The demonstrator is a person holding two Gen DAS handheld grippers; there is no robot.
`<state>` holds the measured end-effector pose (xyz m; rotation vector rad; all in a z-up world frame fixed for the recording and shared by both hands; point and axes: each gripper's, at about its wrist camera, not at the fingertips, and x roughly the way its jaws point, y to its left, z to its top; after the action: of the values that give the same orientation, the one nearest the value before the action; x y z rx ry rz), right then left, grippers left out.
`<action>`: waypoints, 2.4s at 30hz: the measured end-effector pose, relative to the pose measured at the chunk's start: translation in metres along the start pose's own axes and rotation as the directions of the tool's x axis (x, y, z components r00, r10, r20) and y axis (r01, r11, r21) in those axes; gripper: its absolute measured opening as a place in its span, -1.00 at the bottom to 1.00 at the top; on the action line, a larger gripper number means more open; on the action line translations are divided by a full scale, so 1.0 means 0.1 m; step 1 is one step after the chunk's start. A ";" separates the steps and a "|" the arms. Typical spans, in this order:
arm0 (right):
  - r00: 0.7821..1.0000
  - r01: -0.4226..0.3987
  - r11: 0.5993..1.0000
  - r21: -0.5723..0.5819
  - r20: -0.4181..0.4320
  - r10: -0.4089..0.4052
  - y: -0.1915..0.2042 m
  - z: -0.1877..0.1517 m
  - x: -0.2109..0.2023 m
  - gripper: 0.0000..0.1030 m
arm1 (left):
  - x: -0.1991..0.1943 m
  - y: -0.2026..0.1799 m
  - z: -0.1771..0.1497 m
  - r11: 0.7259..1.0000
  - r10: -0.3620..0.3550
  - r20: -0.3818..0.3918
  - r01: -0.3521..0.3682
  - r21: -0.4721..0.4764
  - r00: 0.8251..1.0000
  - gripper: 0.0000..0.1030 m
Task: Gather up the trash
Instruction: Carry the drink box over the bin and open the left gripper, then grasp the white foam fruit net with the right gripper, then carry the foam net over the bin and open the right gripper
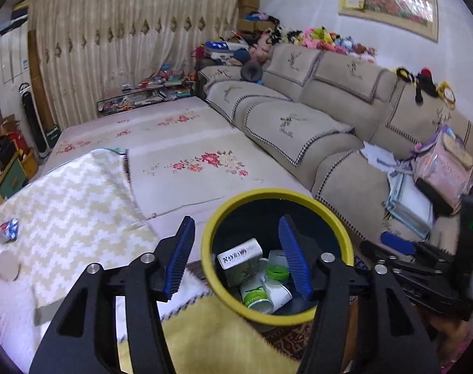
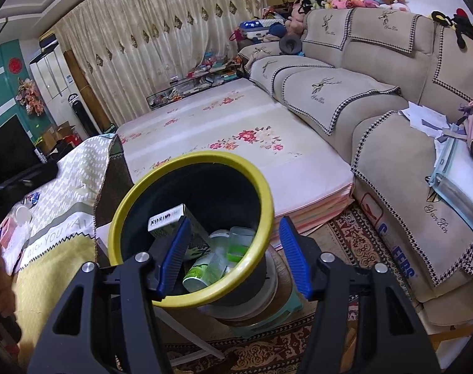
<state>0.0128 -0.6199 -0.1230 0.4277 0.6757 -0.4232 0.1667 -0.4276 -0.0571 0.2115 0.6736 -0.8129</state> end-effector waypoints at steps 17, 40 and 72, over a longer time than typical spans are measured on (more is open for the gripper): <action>0.989 -0.139 0.972 -0.191 -0.073 0.127 1.16 -0.16 0.09 0.09 | -2.02 1.52 -0.88 0.925 0.303 0.139 -0.255 -0.281 0.943 0.34; 0.874 -0.484 0.732 -0.480 -0.226 0.430 3.83 -0.78 -0.24 0.09 | -2.89 2.47 -1.80 0.785 0.475 0.098 -0.371 -0.496 0.875 0.43; 0.864 -0.503 0.703 -0.504 -0.282 0.416 4.00 -0.91 -0.30 -0.75 | -2.62 2.55 -1.90 0.807 0.414 0.069 -0.331 -0.489 0.908 0.43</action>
<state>0.1470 -0.2343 -0.0714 0.0462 0.7716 0.3040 0.1330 -0.0173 -0.0582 -0.1663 0.6175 -0.2633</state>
